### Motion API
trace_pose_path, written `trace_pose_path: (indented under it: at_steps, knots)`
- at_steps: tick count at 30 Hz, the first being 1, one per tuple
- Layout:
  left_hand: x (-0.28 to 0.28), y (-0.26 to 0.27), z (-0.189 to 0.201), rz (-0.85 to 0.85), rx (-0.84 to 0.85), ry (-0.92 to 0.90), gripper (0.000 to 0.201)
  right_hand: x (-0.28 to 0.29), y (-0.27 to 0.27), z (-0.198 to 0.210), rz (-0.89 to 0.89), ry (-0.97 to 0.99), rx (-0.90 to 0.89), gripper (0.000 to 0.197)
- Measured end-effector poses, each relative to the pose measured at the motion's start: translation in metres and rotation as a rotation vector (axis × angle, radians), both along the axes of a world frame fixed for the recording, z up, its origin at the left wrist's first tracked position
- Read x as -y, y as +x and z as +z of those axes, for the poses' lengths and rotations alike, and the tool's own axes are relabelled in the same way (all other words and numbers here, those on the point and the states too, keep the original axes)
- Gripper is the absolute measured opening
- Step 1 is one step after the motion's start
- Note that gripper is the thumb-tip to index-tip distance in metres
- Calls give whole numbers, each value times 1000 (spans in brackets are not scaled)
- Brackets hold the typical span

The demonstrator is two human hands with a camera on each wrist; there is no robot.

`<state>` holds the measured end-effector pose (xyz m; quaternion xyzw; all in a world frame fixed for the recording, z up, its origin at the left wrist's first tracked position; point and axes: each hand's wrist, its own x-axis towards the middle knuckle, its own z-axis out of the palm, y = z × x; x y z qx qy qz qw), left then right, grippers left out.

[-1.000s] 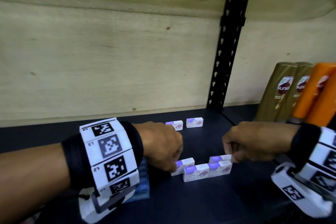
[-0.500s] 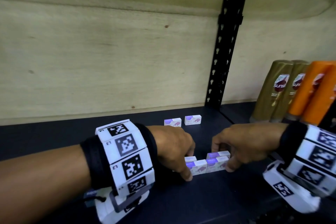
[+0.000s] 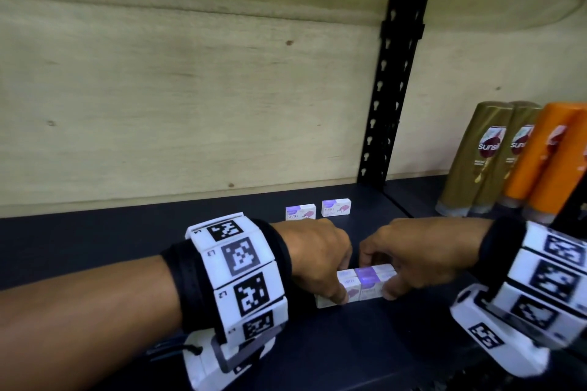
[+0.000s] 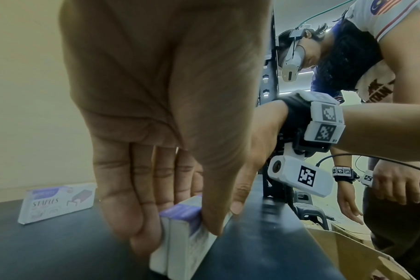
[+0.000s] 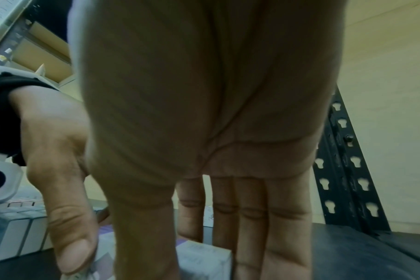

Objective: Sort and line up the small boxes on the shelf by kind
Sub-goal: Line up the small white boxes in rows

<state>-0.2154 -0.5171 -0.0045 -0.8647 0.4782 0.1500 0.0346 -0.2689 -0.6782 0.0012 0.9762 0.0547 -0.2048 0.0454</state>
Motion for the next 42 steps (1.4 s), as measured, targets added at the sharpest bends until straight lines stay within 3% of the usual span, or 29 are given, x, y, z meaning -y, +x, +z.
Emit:
trace_pose_path:
  at_steps: [12, 22, 27, 30, 36, 42]
  knots:
    - [-2, 15, 13, 97, 20, 11, 45, 9, 8, 19, -95, 220, -12, 35]
    - [2, 76, 23, 259, 217, 14, 38, 14, 72, 23, -139, 29, 223, 29]
    - [5, 108, 15, 256, 247, 98, 57, 17, 106, 17, -154, -65, 224, 47]
    - [9, 116, 12, 243, 195, 112, 53, 16, 118, 13, -148, -112, 170, 56]
    - [18, 122, -2, 187, 193, 67, 29, 20, 134, -3, -133, -83, 143, 24]
    - [21, 112, 5, 137, 196, 114, 26, 23, 124, -2, -152, -42, 128, 16]
